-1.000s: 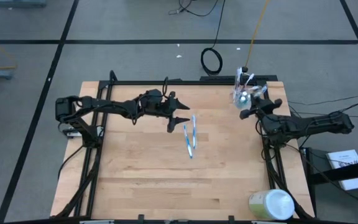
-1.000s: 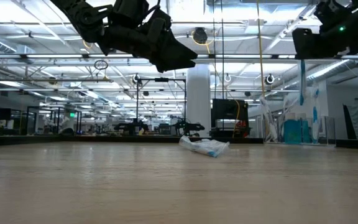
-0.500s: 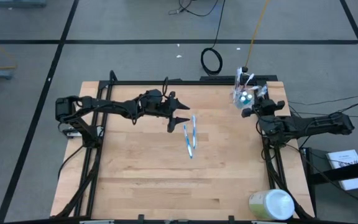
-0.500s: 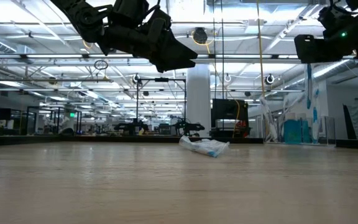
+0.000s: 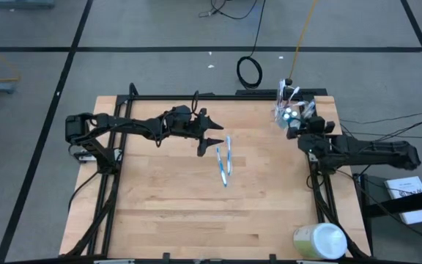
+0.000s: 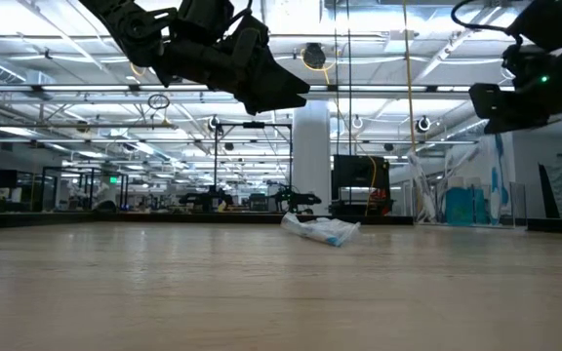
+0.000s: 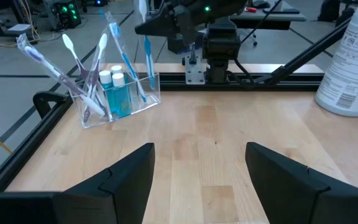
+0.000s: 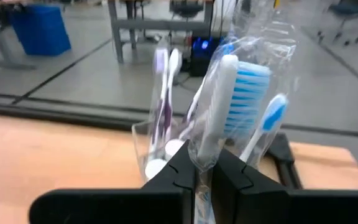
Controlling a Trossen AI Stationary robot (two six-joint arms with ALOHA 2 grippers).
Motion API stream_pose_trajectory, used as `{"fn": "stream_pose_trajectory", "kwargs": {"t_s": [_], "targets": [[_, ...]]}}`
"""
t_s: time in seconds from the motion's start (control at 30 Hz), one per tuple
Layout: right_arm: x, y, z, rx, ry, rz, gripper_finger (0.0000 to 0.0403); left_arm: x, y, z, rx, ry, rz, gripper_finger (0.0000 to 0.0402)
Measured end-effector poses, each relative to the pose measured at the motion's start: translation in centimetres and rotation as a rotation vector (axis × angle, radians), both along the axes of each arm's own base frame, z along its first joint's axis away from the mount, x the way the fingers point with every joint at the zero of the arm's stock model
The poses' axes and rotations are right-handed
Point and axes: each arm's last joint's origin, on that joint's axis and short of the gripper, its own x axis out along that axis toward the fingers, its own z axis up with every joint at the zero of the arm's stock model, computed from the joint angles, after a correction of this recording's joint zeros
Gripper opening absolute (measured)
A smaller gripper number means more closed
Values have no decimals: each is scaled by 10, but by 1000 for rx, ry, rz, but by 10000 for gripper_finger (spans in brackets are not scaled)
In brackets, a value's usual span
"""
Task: Pick & Place toothbrushing station
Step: Put the blue toothbrush into the right of the transparent organizer
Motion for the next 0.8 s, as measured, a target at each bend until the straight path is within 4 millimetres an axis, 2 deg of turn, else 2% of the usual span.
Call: {"fn": "stream_pose_trajectory", "kwargs": {"t_s": [0.4,0.8], "targets": [[-3,-5,-5,80,13,-7,17,0,0,0,3,0,-1,255],[-2,-8,-18,77,19,-35,22,0,0,0,4,0,-1,255]]}}
